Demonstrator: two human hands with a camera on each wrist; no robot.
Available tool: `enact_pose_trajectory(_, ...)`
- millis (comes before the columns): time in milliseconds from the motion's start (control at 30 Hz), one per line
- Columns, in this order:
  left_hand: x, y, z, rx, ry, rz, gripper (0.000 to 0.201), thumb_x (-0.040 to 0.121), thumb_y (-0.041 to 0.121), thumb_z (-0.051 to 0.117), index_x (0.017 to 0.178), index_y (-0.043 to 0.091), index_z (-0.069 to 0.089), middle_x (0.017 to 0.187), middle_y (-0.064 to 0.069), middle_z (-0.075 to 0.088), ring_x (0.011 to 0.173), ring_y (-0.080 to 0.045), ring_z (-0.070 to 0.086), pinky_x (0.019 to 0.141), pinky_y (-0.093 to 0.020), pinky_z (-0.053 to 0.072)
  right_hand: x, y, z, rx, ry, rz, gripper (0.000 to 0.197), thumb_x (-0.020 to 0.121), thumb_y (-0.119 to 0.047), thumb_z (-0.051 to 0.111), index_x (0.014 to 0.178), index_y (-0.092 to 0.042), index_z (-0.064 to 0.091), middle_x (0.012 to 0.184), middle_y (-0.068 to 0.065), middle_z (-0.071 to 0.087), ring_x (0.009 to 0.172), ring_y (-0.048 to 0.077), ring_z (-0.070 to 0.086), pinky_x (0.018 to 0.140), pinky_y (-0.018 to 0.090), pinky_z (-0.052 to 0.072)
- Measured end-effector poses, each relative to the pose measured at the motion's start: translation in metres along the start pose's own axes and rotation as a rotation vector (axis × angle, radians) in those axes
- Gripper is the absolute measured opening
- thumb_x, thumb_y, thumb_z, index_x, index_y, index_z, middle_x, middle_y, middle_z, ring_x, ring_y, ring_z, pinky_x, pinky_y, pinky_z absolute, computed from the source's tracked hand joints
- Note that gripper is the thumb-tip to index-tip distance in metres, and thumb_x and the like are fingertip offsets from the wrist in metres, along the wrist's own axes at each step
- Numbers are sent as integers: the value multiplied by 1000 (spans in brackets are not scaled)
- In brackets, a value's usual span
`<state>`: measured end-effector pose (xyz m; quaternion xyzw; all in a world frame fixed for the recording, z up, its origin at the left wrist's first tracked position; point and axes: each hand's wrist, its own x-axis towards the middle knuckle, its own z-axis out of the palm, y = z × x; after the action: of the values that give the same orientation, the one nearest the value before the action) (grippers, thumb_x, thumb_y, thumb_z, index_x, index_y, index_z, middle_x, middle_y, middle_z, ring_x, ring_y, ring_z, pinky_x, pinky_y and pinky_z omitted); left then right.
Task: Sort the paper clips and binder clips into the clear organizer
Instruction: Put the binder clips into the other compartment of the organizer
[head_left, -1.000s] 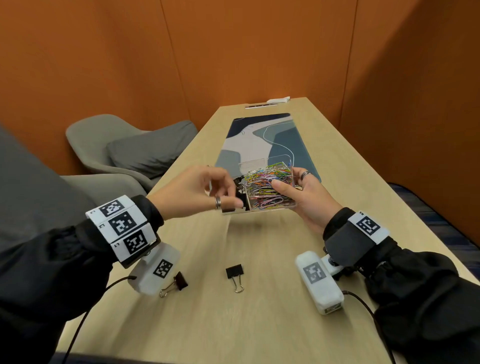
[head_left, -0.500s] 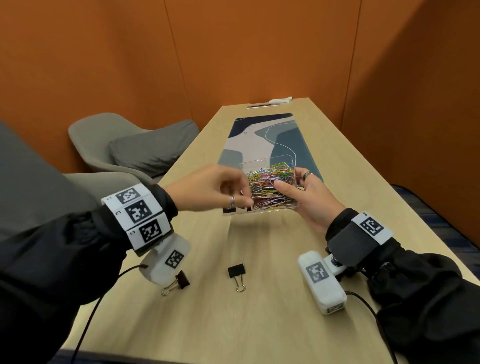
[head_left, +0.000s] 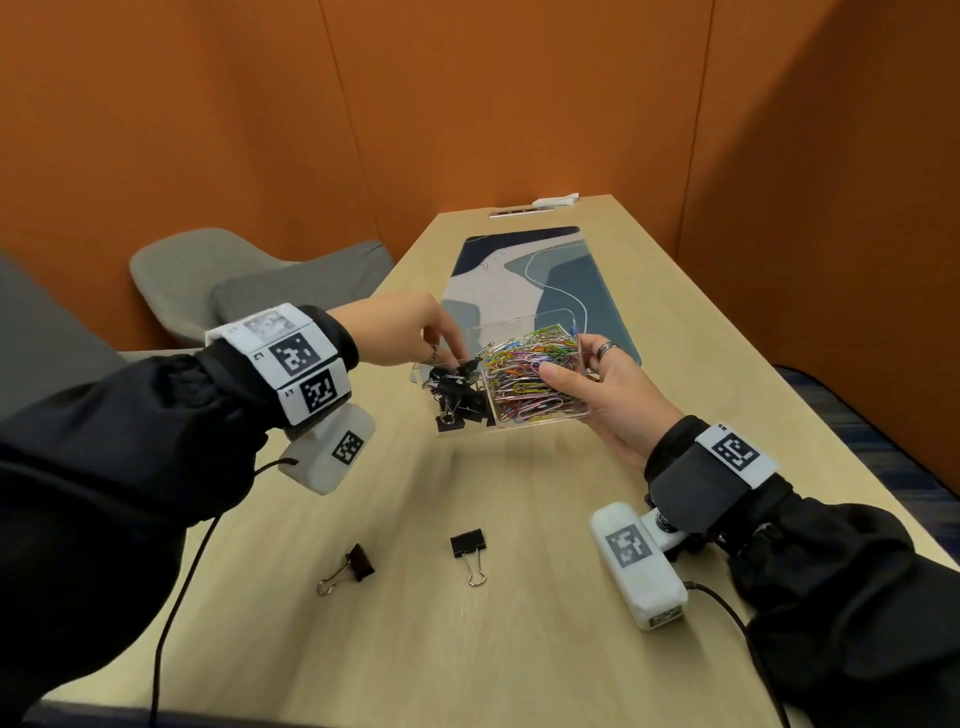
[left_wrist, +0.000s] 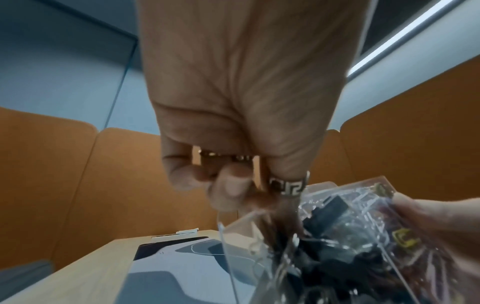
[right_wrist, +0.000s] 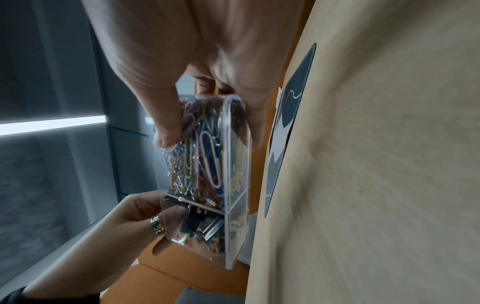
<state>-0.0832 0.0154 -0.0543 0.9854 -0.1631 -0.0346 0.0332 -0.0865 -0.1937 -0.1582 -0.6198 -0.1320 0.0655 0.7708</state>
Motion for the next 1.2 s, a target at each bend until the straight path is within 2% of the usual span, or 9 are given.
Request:
enact_pose_trajectory(100, 4, 1, -1, 14, -88, -19, 17, 92, 26, 58, 106, 26, 68, 64, 4, 58, 43, -7, 45, 45, -10, 35, 0, 0, 0, -5, -3, -1, 64, 62, -31, 74, 118, -14, 48, 127, 14, 57, 114, 31, 59, 99, 49, 48)
enact_pose_trajectory(167, 6, 1, -1, 29, -129, -12, 18, 93, 24, 57, 107, 23, 68, 61, 3, 59, 35, -4, 45, 51, -11, 38, -1, 0, 1, -6, -9, -3, 62, 64, -27, 73, 119, -13, 48, 125, 14, 58, 113, 31, 59, 99, 49, 48)
enact_pose_trajectory(267, 7, 2, 1, 44, -150, -16, 17, 94, 23, 55, 106, 20, 67, 47, 8, 57, 41, -5, 49, 60, -15, 40, -1, -1, 2, -6, -13, 4, 57, 66, -25, 72, 116, -14, 48, 123, 14, 59, 113, 31, 59, 99, 49, 48)
enact_pose_trajectory(400, 7, 4, 1, 56, -166, -27, 16, 92, 25, 58, 102, 17, 67, 35, 12, 52, 54, -14, 55, 62, -18, 39, -1, 0, 2, 1, -13, -5, 35, 78, -13, 68, 107, -18, 50, 119, 12, 61, 113, 31, 59, 98, 46, 49)
enact_pose_trajectory(500, 6, 7, 0, 59, -189, -34, 14, 91, 27, 60, 101, 19, 66, 35, 14, 52, 60, -18, 59, 60, -16, 38, -1, 1, 3, 10, -20, -16, 31, 80, -10, 67, 104, -18, 51, 115, 10, 62, 112, 31, 60, 96, 44, 50)
enact_pose_trajectory(667, 6, 10, 1, 78, -170, -23, 9, 90, 26, 60, 95, 23, 67, 46, 10, 57, 33, -5, 50, 54, -11, 40, -1, 0, 3, 16, -28, -24, 31, 79, -10, 67, 104, -18, 51, 113, 8, 63, 108, 28, 61, 93, 41, 52)
enact_pose_trajectory(800, 8, 11, 2, 124, -174, -8, 14, 93, 16, 56, 99, 24, 66, 54, 6, 60, 27, -3, 45, 43, -4, 36, -1, 0, 3, -3, -40, -35, 29, 80, -9, 66, 104, -18, 52, 108, 5, 64, 100, 22, 63, 89, 34, 54)
enact_pose_trajectory(1067, 9, 11, 3, 201, -223, -15, 24, 96, 21, 51, 117, 22, 62, 59, 3, 61, 24, -3, 40, 48, -17, 41, -1, 2, 3, -1, -51, -37, 28, 80, -8, 66, 102, -18, 52, 105, 3, 63, 96, 19, 64, 90, 35, 53)
enact_pose_trajectory(1200, 9, 14, 5, 243, -204, -18, 27, 95, 19, 51, 120, 23, 61, 55, 2, 57, 23, -4, 37, 36, -11, 34, -2, 1, 3, 12, -55, -44, 29, 80, -7, 66, 103, -17, 52, 107, 5, 62, 96, 19, 64, 89, 36, 53)
